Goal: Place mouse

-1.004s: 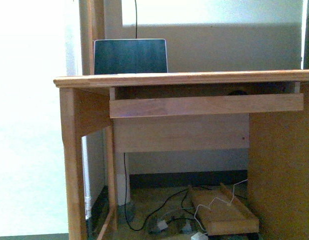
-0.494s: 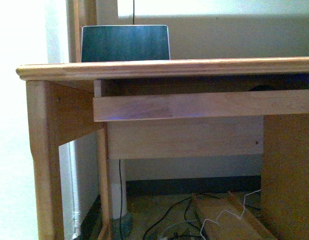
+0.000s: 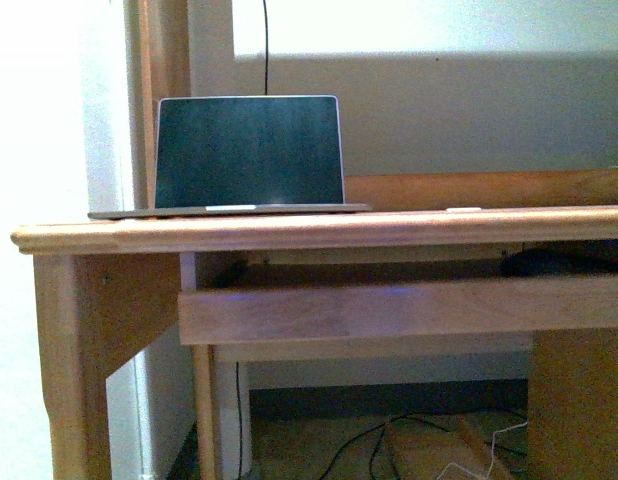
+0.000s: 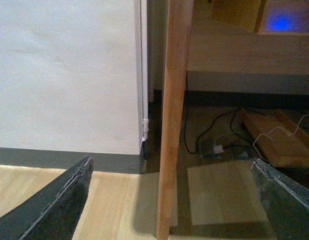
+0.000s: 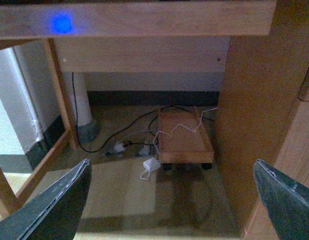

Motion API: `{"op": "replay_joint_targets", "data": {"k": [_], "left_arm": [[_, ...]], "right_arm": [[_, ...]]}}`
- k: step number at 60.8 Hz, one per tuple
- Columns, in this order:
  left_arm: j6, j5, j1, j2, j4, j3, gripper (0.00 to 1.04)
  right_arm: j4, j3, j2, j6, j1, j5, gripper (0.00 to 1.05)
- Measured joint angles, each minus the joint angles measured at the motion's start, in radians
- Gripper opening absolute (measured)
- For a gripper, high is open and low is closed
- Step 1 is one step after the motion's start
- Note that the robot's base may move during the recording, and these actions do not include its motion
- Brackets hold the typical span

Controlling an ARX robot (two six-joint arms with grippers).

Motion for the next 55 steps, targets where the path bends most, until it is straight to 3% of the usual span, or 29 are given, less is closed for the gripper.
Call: {"op": "replay_joint_targets", "data": {"k": [31, 38, 40, 44, 55], "left_arm": [[0.0, 0.0, 0.0, 0.0, 0.0, 0.0, 0.97], [-0.058, 0.306, 0.064, 0.164, -0.146, 0.078, 0.97], [-0.035, 0.366, 0.068, 0.291, -0.111, 0.095, 0.97], [0.034, 0.386, 0.084, 0.454, -0.01, 0.111, 0.97], [0.396, 0.272, 0.107, 1.019, 0.5, 0.195, 0.97]], "right_arm": [[0.0, 0.0, 0.0, 0.0, 0.0, 0.0, 0.97], [0.0, 0.0, 0.0, 0.0, 0.0, -0.004, 0.97], [0.0, 0.0, 0.0, 0.0, 0.0, -0.001, 0.97], [0.0, 0.0, 0.0, 0.0, 0.0, 0.001, 0.97], [0.0, 0.0, 0.0, 0.0, 0.0, 0.0, 0.97]]}}
